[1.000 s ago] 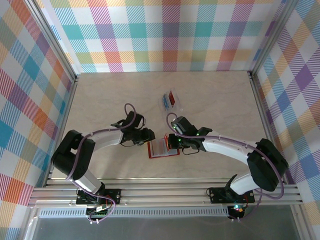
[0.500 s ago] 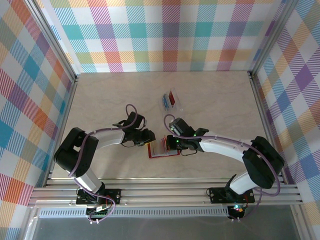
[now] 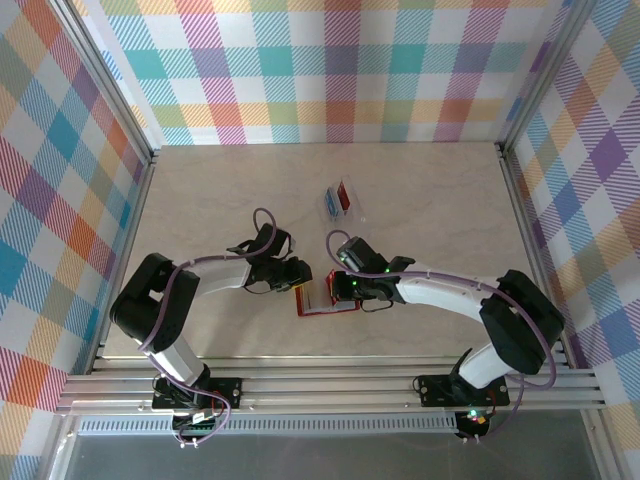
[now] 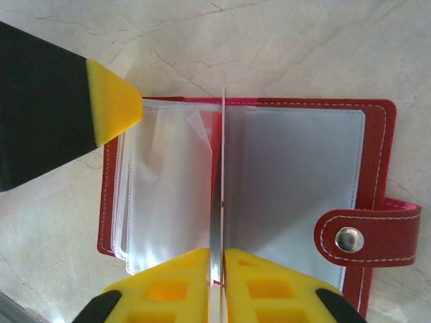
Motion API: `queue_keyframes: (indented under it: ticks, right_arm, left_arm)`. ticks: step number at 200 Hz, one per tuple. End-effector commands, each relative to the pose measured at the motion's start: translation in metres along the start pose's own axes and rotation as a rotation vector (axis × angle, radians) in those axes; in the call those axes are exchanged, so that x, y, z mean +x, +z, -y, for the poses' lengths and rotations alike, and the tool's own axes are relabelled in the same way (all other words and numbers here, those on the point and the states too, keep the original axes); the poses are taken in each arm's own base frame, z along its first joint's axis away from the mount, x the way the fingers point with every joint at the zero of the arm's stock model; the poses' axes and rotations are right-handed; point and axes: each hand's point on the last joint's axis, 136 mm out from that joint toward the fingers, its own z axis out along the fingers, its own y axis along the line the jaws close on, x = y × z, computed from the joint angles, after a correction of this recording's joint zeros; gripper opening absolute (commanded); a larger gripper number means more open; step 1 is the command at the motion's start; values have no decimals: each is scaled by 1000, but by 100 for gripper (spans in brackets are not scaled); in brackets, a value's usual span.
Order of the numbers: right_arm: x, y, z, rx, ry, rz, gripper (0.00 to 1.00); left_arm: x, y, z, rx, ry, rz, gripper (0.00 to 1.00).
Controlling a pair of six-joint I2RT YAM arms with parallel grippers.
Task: Put the credit cards into the card holder
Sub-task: Place the credit card in the card holder, then pick up the credit card from the card holder.
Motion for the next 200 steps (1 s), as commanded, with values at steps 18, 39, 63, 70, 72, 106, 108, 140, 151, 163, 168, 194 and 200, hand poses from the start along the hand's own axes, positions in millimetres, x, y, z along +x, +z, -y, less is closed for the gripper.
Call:
queue_keyframes:
  ticks: [18,39,63,70,72,106,108,140,151,163,168,194,200]
  right_arm:
    - [-2,5,-6,-5,-12,-9,16]
    - [-3,6,-5,2,-19,-9,15]
    - [-5,6,-4,19,-29,-2,15]
    - [-6,6,-3,26,-32,-1,12]
    - [-6,6,-2,27,-33,0,11]
    - [-9,-4,-2,24,-47,28,0]
    - [-9,-5,-2,25,-48,30,0]
    - [-7,-15,-3,-12,-63,52,0]
    - [-6,-16,-3,-28,-62,49,0]
    - [-4,-17,-2,-44,-59,50,0]
    - [-4,-17,-2,-57,-57,53,0]
    - [-1,-16,-7,-209,-17,32,0]
    - [0,-16,-9,-247,-11,31,0]
  left_arm:
    - [8,7,1,-9,17,-36,29]
    - [8,6,1,-8,18,-37,28]
    - [9,4,3,-7,26,-37,28]
    - [8,2,4,-8,32,-35,28]
    - [8,1,4,-6,34,-34,28]
    - [5,-20,17,16,82,1,30]
    - [5,-22,19,23,90,2,30]
    - [3,-45,28,40,128,45,35]
    - [3,-49,26,29,125,55,35]
    - [5,-50,22,13,119,51,33]
    - [6,-50,20,4,115,47,30]
    - [13,-44,8,-29,101,15,16]
    - [14,-43,7,-32,99,10,14]
